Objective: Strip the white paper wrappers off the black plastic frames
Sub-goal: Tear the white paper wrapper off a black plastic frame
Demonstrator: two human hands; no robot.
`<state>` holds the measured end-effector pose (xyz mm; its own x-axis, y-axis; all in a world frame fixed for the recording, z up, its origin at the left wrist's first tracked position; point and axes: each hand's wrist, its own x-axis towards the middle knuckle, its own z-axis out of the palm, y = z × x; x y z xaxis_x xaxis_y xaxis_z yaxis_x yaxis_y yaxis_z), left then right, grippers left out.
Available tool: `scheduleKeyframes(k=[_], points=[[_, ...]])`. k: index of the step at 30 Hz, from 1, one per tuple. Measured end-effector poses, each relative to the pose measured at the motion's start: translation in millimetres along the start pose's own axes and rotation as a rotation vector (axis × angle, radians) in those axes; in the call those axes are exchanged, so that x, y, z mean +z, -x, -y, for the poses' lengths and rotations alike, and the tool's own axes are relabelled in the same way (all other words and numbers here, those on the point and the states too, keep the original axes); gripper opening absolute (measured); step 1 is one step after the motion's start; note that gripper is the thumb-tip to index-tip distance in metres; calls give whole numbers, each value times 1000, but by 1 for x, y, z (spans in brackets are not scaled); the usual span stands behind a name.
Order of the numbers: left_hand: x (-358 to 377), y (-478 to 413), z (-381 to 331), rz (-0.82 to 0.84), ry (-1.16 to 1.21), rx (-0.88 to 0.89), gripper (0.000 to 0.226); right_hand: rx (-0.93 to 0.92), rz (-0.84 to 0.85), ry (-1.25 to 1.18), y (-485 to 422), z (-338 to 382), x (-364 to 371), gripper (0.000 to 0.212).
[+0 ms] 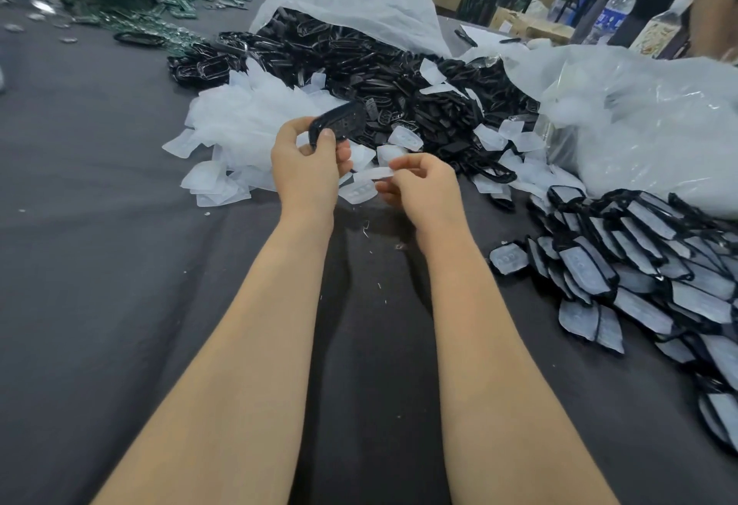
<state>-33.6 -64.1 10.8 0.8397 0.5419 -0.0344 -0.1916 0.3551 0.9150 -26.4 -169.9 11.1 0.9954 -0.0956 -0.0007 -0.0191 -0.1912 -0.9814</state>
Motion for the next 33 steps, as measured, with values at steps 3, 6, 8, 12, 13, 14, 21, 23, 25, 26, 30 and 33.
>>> scheduleKeyframes(k=[3,6,8,12,13,14,21,23,25,26,30,33], points=[[1,1,3,34,-42,-13,13,94,-23,-187,-3,3,-4,26],[1,1,5,49,-103,10,15,85,-88,-345,-4,5,-7,12],[0,1,6,67,-152,43,16,-30,-132,-328,-4,3,-7,8],[-1,3,7,113,-260,101,16,-122,-141,-414,-4,8,-11,18],[0,4,8,117,-279,110,15,-120,-120,-438,-4,10,-12,15],[0,4,8,121,-293,117,15,-114,-95,-462,-3,11,-13,14],[2,4,9,220,-322,130,17,-260,-51,-182,5,12,-8,16],[2,4,9,261,-336,140,20,-313,-117,26,6,10,-6,14],[3,5,8,300,-347,157,23,-322,-175,101,6,9,-4,12],[3,6,8,317,-341,161,23,-323,-197,105,6,9,-3,12],[4,7,6,358,-316,147,18,-323,-212,90,5,7,-3,13],[5,7,6,369,-316,142,20,-337,-218,85,6,6,-4,13]])
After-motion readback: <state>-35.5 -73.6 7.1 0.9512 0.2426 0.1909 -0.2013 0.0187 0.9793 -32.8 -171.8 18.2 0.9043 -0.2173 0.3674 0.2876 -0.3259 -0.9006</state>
